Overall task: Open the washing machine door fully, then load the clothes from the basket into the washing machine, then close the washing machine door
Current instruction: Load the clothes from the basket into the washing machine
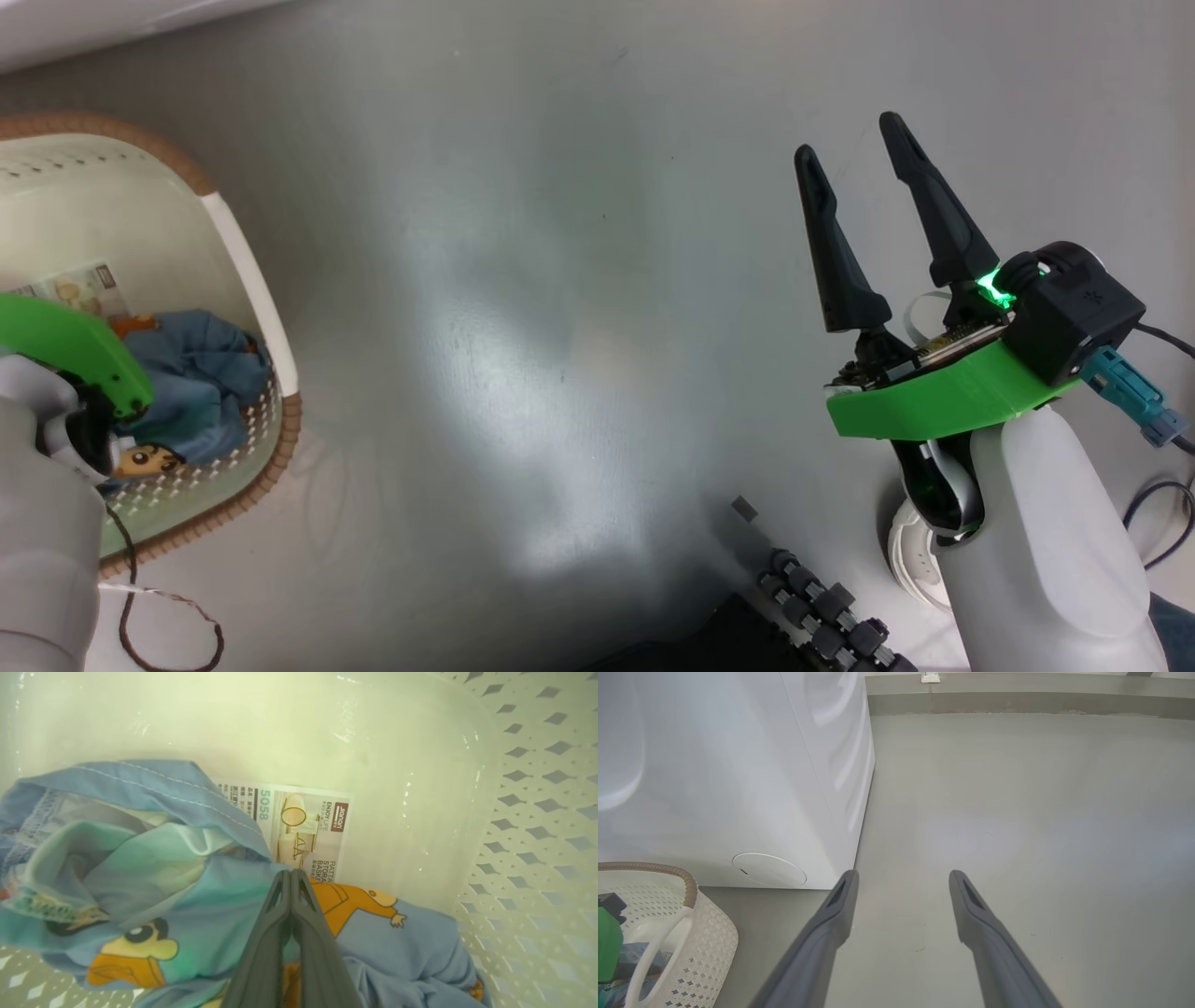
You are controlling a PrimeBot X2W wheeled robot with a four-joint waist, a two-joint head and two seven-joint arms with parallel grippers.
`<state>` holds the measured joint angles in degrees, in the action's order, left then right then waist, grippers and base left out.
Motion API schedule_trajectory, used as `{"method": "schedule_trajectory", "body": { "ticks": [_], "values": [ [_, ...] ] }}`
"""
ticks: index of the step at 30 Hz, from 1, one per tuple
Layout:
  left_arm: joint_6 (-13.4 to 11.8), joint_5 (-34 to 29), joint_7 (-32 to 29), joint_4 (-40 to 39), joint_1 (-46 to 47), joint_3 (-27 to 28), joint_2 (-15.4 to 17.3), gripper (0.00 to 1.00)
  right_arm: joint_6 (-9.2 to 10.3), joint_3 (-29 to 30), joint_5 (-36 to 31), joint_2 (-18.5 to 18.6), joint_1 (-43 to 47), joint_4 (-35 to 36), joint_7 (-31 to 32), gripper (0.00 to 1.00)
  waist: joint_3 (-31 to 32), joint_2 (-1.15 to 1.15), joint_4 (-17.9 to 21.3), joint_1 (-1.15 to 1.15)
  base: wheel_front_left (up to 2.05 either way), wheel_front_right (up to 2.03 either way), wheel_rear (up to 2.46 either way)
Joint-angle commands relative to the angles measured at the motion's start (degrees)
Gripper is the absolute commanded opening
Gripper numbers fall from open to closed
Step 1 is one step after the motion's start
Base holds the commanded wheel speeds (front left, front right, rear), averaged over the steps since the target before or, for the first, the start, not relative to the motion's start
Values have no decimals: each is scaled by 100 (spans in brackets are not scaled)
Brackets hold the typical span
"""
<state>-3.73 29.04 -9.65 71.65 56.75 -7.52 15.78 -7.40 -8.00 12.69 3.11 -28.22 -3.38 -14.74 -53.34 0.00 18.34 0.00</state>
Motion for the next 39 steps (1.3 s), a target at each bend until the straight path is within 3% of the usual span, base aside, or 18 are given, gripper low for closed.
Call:
{"method": "schedule_trajectory", "body": {
  "ticks": [1,15,39],
  "values": [
    [41,91,80,4,-124,83,162,0,-9,-58,-42,-24,161,122,-26,100,53,0,-35,0,0,0,0],
    [327,332,694,79,-403,197,92,0,-9,-18,37,-24,266,-11,-26,100,570,0,-212,0,0,0,0],
    [826,794,1764,54,-1411,378,-411,0,-9,282,-121,-24,1030,-264,-26,100,2038,0,-683,0,0,0,0]
  ]
}}
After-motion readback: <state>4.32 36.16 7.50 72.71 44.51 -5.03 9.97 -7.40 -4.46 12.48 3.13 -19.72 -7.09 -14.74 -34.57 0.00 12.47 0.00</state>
